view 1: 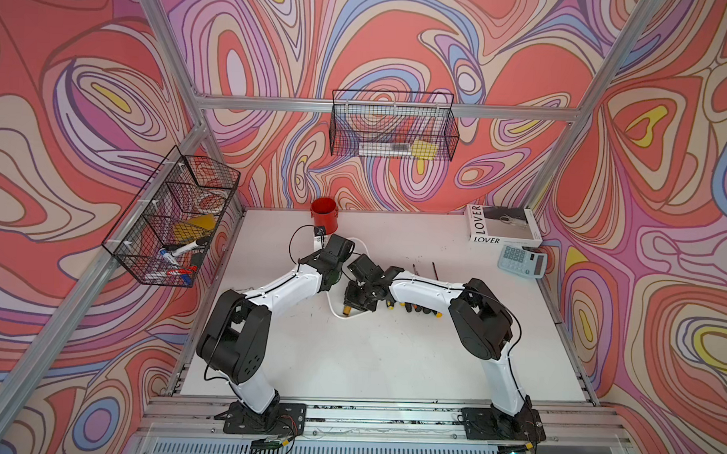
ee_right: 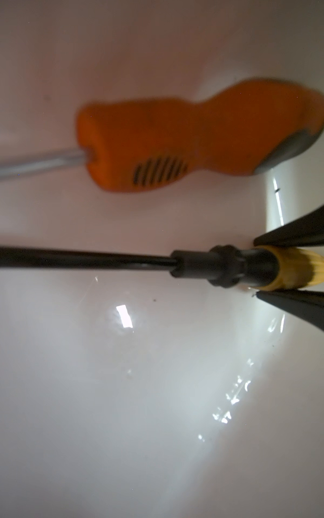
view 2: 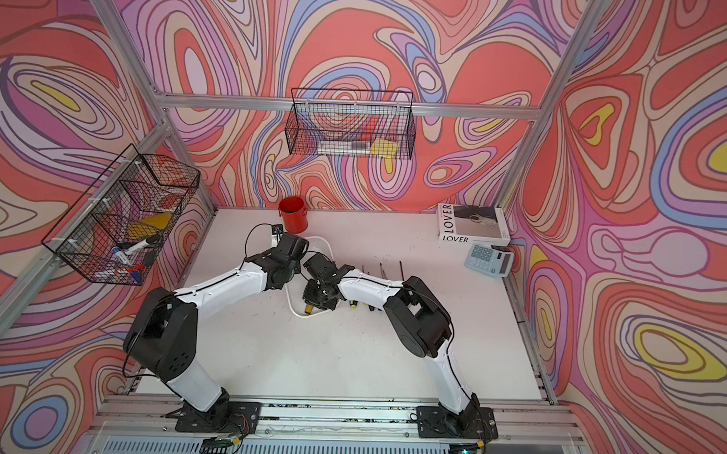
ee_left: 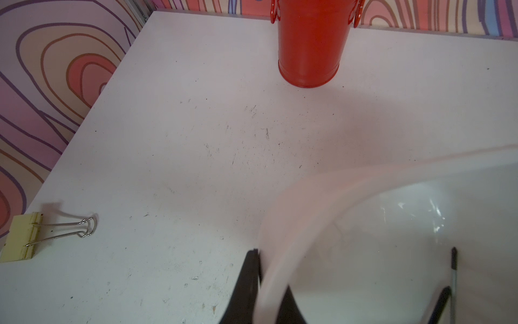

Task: Take out the screwdriver from the storage box
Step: Pick up the screwdriver from the storage box, then place the screwdriver at the center of the board.

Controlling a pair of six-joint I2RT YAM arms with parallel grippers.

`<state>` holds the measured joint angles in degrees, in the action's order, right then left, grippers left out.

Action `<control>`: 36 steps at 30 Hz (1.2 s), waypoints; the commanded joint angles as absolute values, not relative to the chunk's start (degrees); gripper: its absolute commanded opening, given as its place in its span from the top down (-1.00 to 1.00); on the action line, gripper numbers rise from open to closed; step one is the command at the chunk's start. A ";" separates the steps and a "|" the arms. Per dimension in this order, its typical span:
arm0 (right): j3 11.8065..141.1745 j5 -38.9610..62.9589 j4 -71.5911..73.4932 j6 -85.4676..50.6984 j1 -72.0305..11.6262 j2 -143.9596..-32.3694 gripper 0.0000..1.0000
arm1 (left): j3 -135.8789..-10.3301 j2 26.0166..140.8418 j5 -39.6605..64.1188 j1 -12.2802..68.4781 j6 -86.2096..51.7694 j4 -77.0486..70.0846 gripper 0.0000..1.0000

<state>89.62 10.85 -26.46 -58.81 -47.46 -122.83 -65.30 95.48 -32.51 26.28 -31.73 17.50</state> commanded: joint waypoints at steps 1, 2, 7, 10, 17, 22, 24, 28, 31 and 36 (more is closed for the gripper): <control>86.42 6.38 -25.68 -58.00 -46.74 -120.79 1.00 | -65.29 96.50 -33.40 26.25 -30.93 19.34 1.00; 85.93 6.27 -24.81 -57.54 -46.78 -119.89 1.00 | -65.22 96.59 -33.32 26.28 -30.94 19.31 1.00; 84.75 4.36 -24.23 -53.95 -46.83 -115.39 1.00 | -65.71 97.03 -33.22 26.33 -30.94 19.64 1.00; 84.38 2.43 -24.56 -51.71 -46.75 -112.39 1.00 | -65.32 97.03 -33.31 26.33 -31.36 19.44 1.00; 86.21 -0.48 -29.87 -47.61 -46.70 -108.27 1.00 | -65.57 97.12 -33.13 26.30 -31.64 19.45 1.00; 87.09 -2.95 -33.79 -44.98 -46.08 -104.94 1.00 | -65.65 97.19 -33.22 26.28 -31.47 19.38 1.00; 87.19 -3.42 -35.34 -44.15 -45.33 -103.81 1.00 | -65.60 97.21 -33.15 26.35 -31.61 19.40 1.00; 87.10 -4.05 -38.74 -41.72 -42.74 -101.85 1.00 | -65.61 96.97 -33.13 26.29 -31.71 19.42 1.00; 87.42 -3.88 -42.05 -39.69 -40.26 -101.78 1.00 | -65.48 96.75 -33.35 26.30 -31.53 19.49 1.00; 91.08 -4.08 -51.50 -36.49 -37.45 -107.64 1.00 | -65.42 96.55 -33.22 26.28 -31.62 19.64 1.00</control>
